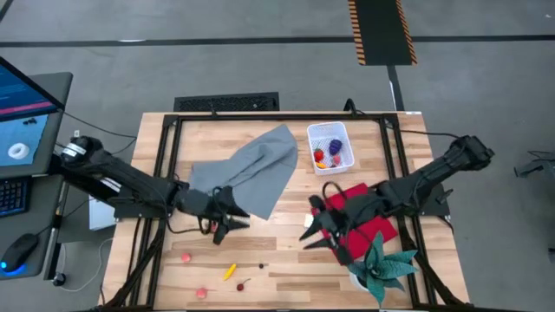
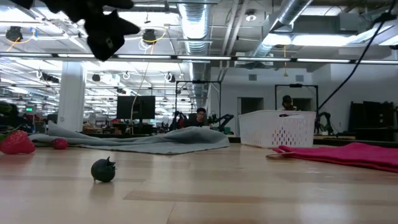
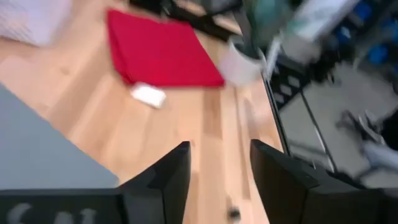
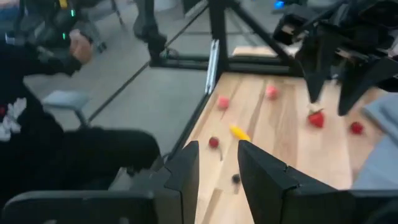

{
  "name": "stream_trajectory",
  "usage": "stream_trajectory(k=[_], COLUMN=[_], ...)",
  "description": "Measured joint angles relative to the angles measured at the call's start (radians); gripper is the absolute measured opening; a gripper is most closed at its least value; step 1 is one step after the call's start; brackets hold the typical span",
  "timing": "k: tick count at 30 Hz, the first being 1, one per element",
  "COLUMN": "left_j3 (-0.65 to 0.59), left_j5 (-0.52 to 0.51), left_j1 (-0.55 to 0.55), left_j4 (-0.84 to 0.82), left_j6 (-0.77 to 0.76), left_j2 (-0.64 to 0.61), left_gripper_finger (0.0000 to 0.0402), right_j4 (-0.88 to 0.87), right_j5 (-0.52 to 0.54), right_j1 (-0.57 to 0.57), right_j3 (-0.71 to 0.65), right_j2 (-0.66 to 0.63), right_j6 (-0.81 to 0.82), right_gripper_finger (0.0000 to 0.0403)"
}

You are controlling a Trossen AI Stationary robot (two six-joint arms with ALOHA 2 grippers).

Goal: Pick and placing Produce into tupperware
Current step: Put the blueberry into the white bin

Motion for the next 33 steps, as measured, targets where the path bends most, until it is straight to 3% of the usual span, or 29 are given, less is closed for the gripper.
stream_trajectory(k=[6,11,22,33], left_j3=[0.014,0.057,0.229,0.418], left_j5=[-0.01,-0.027,-0.04,-0.137], left_j1=[-0.079,-0.114,-0.199,-0.241], left_j4=[0.046,0.079,0.048,-0.211], left_j6=[-0.02,-0.029,-0.012,0.013], left_j2=[0.117,0.244,0.565,0.72], left_gripper_finger=[0.0169,0.0169,0.0169,0.0169], right_j4=[0.096,0.171,0.215,0.24], right_j5=[0.0,-0.008,-0.011,-0.011], right_j1=[0.029,0.06,0.115,0.143], right_j3=[0.0,-0.001,0.0,0.0], right_j2=[0.095,0.16,0.131,0.127], right_j6=[0.082,0.003,-0.045,-0.059], right_gripper_finger=[0.0122,0.0122,0.0123,0.0123])
